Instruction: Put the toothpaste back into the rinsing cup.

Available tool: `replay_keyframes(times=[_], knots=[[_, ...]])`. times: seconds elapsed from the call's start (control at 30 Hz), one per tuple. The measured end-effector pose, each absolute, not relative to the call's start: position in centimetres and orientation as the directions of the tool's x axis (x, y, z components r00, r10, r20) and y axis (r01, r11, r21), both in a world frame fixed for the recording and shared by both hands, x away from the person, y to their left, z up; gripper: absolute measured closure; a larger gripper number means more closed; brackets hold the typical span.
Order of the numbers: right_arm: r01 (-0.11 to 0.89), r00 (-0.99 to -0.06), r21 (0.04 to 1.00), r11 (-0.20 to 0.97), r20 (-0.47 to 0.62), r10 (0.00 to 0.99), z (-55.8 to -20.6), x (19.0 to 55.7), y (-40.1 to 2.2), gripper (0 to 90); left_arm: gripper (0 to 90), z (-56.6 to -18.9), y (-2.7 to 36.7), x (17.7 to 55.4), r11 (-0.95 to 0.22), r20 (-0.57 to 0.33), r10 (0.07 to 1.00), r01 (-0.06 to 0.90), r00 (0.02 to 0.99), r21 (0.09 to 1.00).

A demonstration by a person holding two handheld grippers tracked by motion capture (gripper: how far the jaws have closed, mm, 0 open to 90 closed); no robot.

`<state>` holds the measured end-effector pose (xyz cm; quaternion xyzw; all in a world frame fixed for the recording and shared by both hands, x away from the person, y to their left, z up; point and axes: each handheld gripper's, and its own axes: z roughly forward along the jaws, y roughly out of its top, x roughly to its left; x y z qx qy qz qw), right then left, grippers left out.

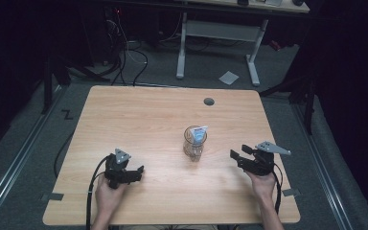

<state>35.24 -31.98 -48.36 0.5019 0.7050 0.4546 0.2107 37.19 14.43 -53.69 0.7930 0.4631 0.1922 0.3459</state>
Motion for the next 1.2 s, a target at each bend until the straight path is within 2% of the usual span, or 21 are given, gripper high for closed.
replay_keyframes(times=[1.2], knots=[[0.609, -0.337, 0.788, 0.094, 0.151, 0.929, -52.5, 35.1, -32.2, 40.9, 14.8, -53.7, 14.4, 37.2, -0.332, -0.016, 0.868, 0.602, 0.497, 0.727]])
